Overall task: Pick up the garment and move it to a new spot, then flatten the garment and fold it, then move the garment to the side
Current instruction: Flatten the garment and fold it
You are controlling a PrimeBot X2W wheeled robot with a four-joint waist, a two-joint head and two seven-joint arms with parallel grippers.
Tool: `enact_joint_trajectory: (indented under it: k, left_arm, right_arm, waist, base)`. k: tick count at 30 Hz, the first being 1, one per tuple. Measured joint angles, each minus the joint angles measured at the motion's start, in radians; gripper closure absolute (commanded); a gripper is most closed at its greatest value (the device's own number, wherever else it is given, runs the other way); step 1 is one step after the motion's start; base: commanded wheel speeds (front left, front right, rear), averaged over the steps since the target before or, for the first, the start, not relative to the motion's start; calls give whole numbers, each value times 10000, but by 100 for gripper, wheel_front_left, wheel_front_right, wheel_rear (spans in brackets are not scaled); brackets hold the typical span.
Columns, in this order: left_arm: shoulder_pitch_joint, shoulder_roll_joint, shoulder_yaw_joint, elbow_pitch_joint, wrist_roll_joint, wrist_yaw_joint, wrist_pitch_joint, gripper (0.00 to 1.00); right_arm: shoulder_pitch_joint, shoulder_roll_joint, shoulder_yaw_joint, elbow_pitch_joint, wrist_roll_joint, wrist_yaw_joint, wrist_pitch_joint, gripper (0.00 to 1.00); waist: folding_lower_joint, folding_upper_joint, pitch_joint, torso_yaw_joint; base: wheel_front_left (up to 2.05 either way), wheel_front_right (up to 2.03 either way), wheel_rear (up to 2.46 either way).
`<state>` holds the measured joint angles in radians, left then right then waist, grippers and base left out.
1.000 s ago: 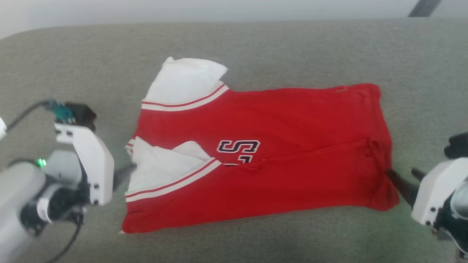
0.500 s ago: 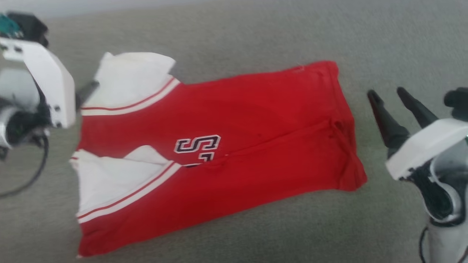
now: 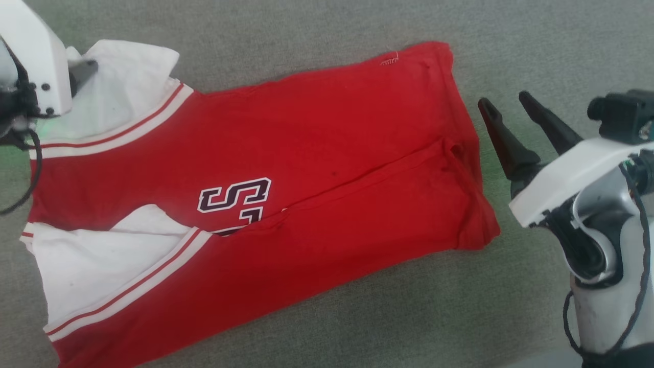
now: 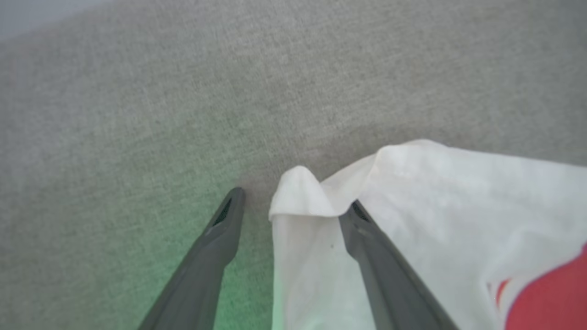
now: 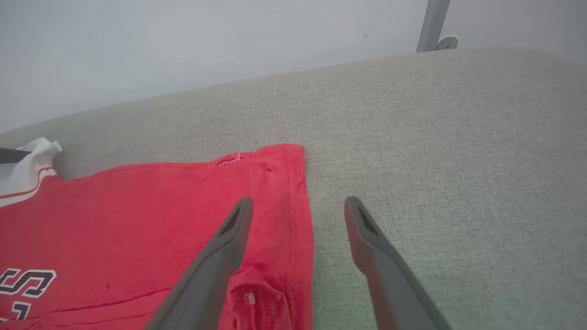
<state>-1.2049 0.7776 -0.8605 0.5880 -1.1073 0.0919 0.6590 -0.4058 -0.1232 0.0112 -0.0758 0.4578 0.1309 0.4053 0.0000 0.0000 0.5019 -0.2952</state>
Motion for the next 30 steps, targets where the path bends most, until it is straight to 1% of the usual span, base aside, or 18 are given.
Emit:
enact_joint_trajectory:
  k: [3, 4, 5, 8, 14, 16, 18, 24, 26, 27, 28, 29, 30]
  left_arm:
    - [-366, -228, -107, 573, 119, 8, 176, 0]
    - [-481, -322, -119, 736, 104, 38, 366, 63]
    - [-576, -395, -146, 846, 96, 46, 491, 100]
    - [-843, -617, -213, 1172, 88, 111, 784, 100]
    - [-1166, -1172, -284, 1484, 138, -276, 529, 100]
    - [-1267, -1367, -280, 1620, 150, -339, 426, 100]
    - [-1402, -1622, -309, 1824, 155, -483, 316, 100]
    - [-1629, -2054, -359, 2226, 176, -706, 65, 100]
    - [-1671, -2176, -366, 2360, 178, -784, -67, 100]
    - [-1683, -2222, -364, 2433, 178, -805, -111, 100]
    - [-1698, -2274, -364, 2499, 178, -840, -171, 100]
    - [-1708, -2332, -364, 2550, 178, -890, -236, 100]
    - [-1714, -2389, -366, 2612, 178, -903, -278, 100]
  right_arm:
    - [-308, -52, 94, 198, 71, 0, 111, 0]
    - [-418, -69, 125, 268, 105, 0, 211, 0]
    - [-539, -82, 136, 401, 127, 0, 336, 0]
    - [-981, -151, 232, 817, 178, 0, 803, 0]
    - [-2286, -510, 539, 1973, 167, 0, 1816, 0]
    - [-2790, -673, 656, 2437, 155, 0, 2188, 0]
    - [-3437, -872, 867, 3198, 33, 0, 2696, 0]
    - [-4653, -1260, 1419, 4717, 10, 2, 3735, 0]
    - [-4993, -1321, 1624, 5095, 215, 0, 4130, 0]
    - [-5133, -1396, 1795, 5218, 290, 0, 4280, 13]
    - [-5265, -1471, 1952, 5333, 382, 0, 4416, 67]
    - [-5365, -1544, 2050, 5436, 481, 0, 4502, 100]
    - [-5452, -1628, 2153, 5534, 499, 0, 4539, 100]
  waist:
    - [1, 0, 211, -11]
    - [0, 0, 263, 4]
    - [1, 0, 299, 31]
    - [0, 0, 384, 142]
    - [1, 0, 549, 509]
    - [0, 0, 596, 662]
    - [0, 0, 655, 882]
    - [0, 0, 753, 1225]
    - [1, 0, 764, 1300]
    - [0, 0, 767, 1332]
    - [0, 0, 765, 1363]
    - [1, 0, 757, 1391]
    - [0, 0, 743, 1419]
  base:
    - [0, 0, 0]
    - [0, 0, 0]
    - [0, 0, 0]
    - [0, 0, 0]
    - [0, 0, 0]
    - [0, 0, 0]
    - [0, 0, 0]
    - [0, 0, 0]
    - [0, 0, 0]
    - [0, 0, 0]
    - [0, 0, 0]
    - [0, 0, 0]
    - [0, 0, 0]
